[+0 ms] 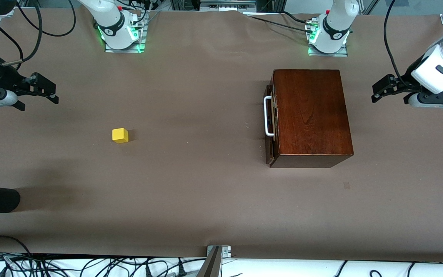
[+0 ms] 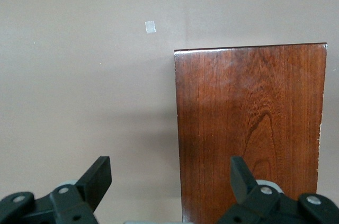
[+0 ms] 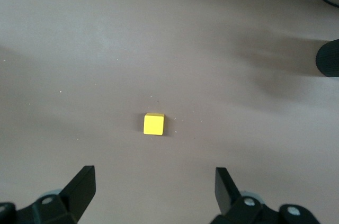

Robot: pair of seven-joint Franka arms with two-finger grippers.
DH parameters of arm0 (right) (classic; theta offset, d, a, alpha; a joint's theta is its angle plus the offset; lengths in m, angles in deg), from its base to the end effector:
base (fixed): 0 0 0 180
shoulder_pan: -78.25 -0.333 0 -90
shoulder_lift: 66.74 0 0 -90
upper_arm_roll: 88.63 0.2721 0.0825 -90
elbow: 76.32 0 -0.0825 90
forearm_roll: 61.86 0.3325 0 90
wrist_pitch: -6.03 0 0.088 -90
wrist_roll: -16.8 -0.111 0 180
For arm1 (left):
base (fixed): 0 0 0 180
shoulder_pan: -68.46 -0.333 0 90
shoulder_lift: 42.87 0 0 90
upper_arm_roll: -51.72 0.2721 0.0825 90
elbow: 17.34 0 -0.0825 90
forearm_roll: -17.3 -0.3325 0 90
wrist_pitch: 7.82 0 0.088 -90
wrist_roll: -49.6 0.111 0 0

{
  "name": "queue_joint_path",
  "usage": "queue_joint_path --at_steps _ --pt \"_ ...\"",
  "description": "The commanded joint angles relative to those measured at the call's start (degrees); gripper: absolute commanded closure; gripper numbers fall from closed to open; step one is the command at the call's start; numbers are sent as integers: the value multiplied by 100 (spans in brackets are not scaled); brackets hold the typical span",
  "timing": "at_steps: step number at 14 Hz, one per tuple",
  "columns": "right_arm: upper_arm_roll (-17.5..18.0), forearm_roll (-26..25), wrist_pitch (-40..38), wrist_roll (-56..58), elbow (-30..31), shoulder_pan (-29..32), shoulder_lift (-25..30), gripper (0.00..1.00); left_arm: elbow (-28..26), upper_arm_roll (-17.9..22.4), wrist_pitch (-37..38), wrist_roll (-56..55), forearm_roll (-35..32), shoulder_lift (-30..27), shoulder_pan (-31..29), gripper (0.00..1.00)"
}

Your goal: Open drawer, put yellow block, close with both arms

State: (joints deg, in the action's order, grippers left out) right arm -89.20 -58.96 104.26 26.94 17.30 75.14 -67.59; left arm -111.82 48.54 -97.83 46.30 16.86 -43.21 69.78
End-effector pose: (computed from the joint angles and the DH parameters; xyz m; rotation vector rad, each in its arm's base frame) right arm 0.5188 0.0280 0.5553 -3.0761 -0.3331 -0.1065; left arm 0.4968 -0.0383 0.5468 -3.1265 0.0332 0.1116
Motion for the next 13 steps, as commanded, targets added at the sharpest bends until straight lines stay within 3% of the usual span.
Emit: queue_joint_path --at_steps 1,13 --pt "-5 -1 -128 31 -168 21 -55 0 114 1 106 -31 -159 8 53 0" --pt "-5 -1 -128 23 -168 21 -55 0 114 -51 203 -74 -115 34 62 0"
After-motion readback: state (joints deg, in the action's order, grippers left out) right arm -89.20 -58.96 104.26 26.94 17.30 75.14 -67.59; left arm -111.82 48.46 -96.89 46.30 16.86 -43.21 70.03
